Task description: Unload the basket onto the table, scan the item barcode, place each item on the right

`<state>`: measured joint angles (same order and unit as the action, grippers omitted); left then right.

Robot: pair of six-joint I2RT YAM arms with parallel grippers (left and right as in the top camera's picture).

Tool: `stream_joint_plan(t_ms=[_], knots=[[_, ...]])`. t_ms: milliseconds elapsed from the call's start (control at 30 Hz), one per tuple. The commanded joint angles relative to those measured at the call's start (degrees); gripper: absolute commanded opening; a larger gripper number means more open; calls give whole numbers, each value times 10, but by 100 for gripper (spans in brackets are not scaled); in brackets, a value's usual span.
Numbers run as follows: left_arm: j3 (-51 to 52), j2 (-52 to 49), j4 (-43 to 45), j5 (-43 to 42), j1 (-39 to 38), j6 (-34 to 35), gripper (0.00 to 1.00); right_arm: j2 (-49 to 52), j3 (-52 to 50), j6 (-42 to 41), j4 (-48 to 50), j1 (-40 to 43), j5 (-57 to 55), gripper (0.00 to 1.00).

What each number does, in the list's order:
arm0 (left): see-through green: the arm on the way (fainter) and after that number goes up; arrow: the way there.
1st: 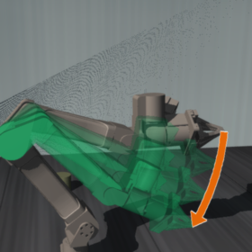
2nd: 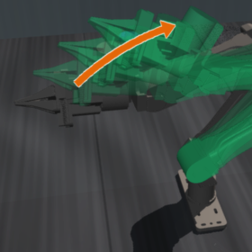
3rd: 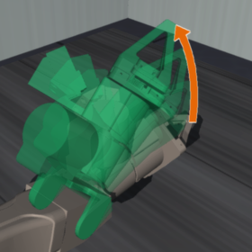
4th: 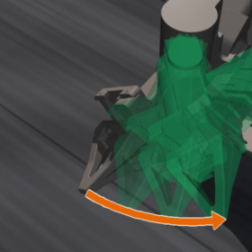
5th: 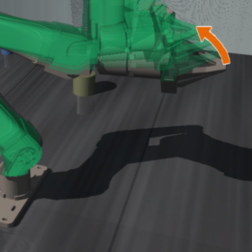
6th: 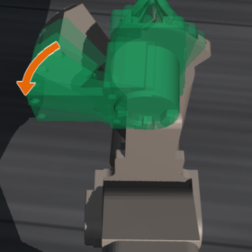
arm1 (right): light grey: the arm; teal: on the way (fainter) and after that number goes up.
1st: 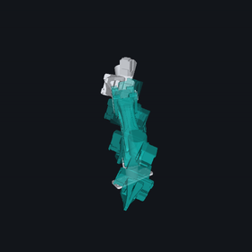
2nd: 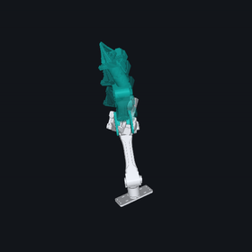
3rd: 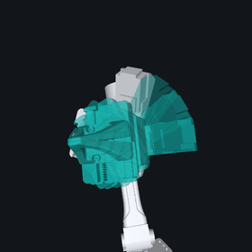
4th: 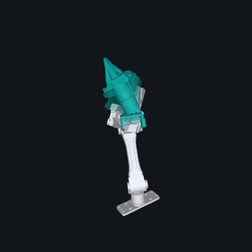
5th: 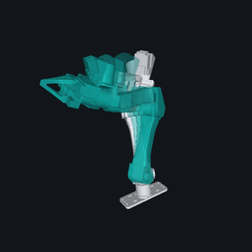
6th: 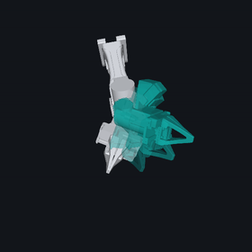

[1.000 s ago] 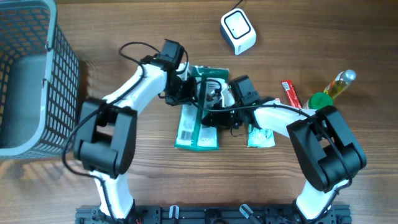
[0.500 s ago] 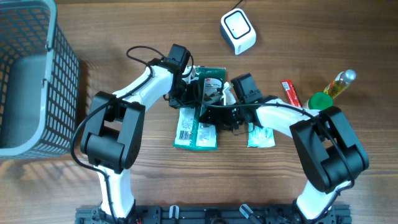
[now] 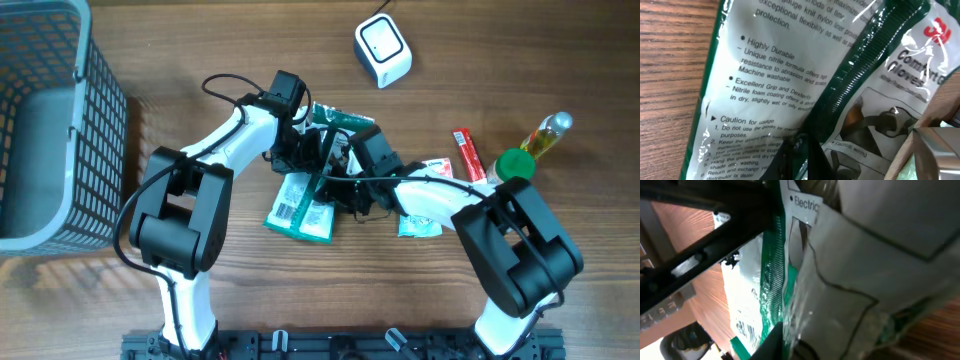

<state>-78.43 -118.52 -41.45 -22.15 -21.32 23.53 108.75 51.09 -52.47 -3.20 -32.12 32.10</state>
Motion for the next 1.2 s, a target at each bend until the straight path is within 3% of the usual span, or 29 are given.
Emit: stream_joint_plan(t_ms=[0, 100, 200, 400, 633, 733, 833, 967, 1000, 1167], knots=[[8, -16, 0, 29, 19, 10, 4, 34, -21, 22, -37, 7, -74, 21], [8, -16, -12, 30, 34, 10, 4, 34, -21, 68, -49, 29, -28, 38], [8, -16, -28, 30, 44, 10, 4, 34, -21, 92, -64, 65, 15, 48], [8, -16, -30, 22, 44, 57, 4, 35, -21, 86, -58, 73, 22, 52], [8, -16, -30, 23, 44, 57, 4, 47, -21, -25, -19, 3, -21, 52], [8, -16, -29, 23, 44, 57, 4, 67, -21, -66, 25, -19, -21, 43], [8, -16, -29, 23, 44, 53, 4, 70, -21, -43, 68, -19, -21, 37], [8, -16, -29, 23, 47, 34, 4, 70, -21, -14, 62, -6, -21, 8], [8, -16, -30, 23, 50, 35, 4, 70, -21, -13, 54, -3, -21, 4], [7, 10, -31, -24, 85, 7, 4, 70, -21, 61, 11, 27, -15, 4]])
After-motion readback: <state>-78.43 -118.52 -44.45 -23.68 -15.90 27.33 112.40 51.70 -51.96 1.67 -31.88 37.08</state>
